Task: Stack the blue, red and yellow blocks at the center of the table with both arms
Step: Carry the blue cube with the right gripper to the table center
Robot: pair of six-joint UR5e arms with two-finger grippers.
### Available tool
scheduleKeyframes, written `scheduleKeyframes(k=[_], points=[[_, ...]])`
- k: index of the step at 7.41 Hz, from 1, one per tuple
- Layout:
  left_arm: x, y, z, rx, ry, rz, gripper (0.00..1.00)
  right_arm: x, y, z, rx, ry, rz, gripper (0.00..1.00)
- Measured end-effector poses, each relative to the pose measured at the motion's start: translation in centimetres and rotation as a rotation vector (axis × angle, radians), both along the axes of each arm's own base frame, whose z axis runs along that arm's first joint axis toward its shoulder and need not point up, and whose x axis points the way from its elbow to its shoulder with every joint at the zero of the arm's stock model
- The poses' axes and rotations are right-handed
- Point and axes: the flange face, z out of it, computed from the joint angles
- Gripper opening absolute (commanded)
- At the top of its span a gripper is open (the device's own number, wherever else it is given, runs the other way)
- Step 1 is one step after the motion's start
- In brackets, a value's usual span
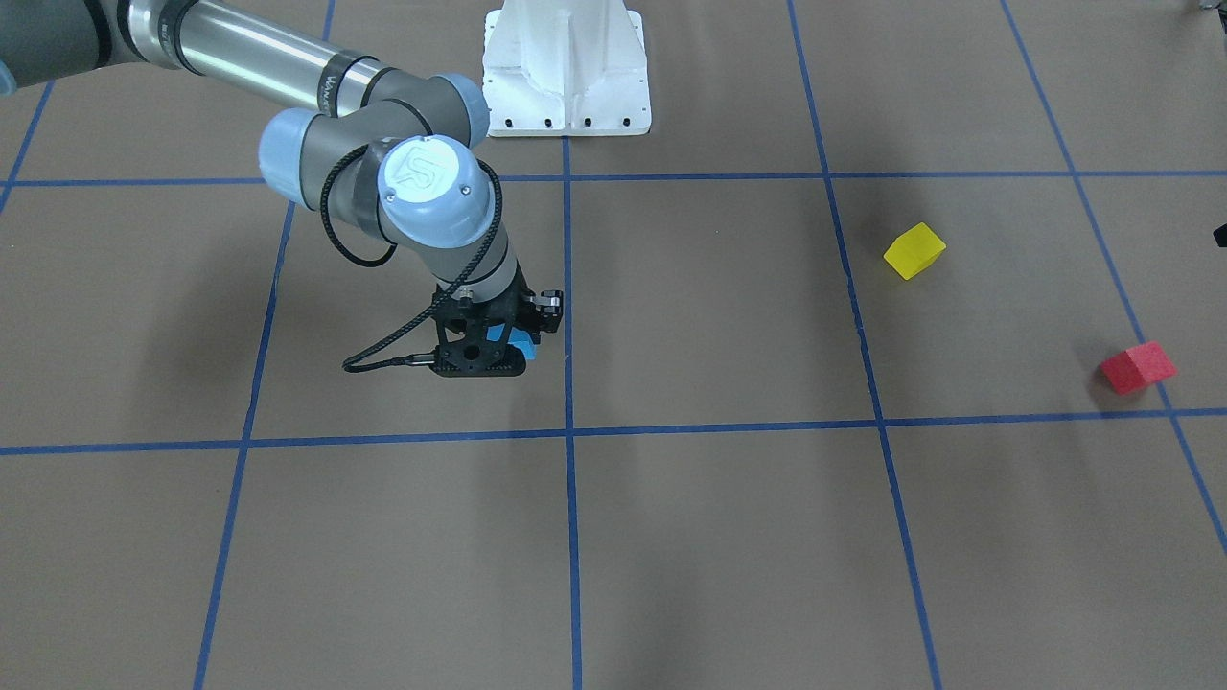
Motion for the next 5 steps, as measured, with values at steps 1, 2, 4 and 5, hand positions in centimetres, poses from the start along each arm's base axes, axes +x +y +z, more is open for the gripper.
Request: scheduleKeyframes(k=[1, 2, 4, 5], points=[[0.0, 0.0, 0.0, 0.0, 0.001, 0.0, 1.0, -1.4, 0.2, -0.4, -0.012, 0.017, 0.016, 0.0], [0.0, 0.0, 0.0, 0.0, 0.001, 0.0, 1.0, -2.5, 0.3, -0.5, -0.014, 0.035, 0.028, 0.0], [0.0, 0.0, 0.0, -0.001, 0.002, 0.0, 1.0, -3.7, 0.2, 0.2, -0.013, 0.06, 0.03, 0.0], [0.0, 0.0, 0.1, -0.002, 0.002, 0.0, 1.0, -4.2, 0.1, 0.6, -0.012, 0.065, 0.03, 0.0]])
